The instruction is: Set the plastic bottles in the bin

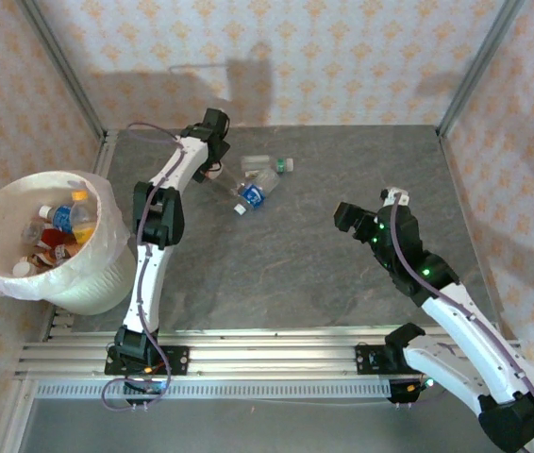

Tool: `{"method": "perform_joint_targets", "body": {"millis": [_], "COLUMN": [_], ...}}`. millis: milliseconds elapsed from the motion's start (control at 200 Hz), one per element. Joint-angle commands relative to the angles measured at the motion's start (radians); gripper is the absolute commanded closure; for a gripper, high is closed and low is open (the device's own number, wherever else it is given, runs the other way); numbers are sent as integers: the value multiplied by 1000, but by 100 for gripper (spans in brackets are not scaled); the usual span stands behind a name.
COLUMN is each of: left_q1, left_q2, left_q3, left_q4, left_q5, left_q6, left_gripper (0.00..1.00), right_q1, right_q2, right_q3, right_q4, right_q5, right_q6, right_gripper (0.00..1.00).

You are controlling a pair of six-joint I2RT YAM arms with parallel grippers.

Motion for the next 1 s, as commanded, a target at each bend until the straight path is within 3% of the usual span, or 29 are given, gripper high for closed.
{"method": "perform_joint_targets", "body": {"millis": [0,290,520,671,836,996], "left_q1": [9,18,27,35,35,29], "left_q2": [15,36,57,58,9,-104], "left_q3": [9,-22,-22,-27,-30,-67], "left_q4": [-31,19,44,53,68,102], "left_q5": [3,47,112,129,130,92], "left_q6": [-30,35,76,80,123,182], "left_gripper": [6,22,19,29,41,43], "right_q1": [3,4,3,4,5,4], "right_q2": [-19,-30,-31,-31,-36,-36], "right_q3": [28,40,44,30,14,-1], "right_q4": [-35,-54,-59,-57,-51,-28], "right_q5": [37,72,85,77,74,74], "right_q6": [-10,-21,-38,-35,-24,-32], "right_gripper": [1,1,1,1,1,1]}}
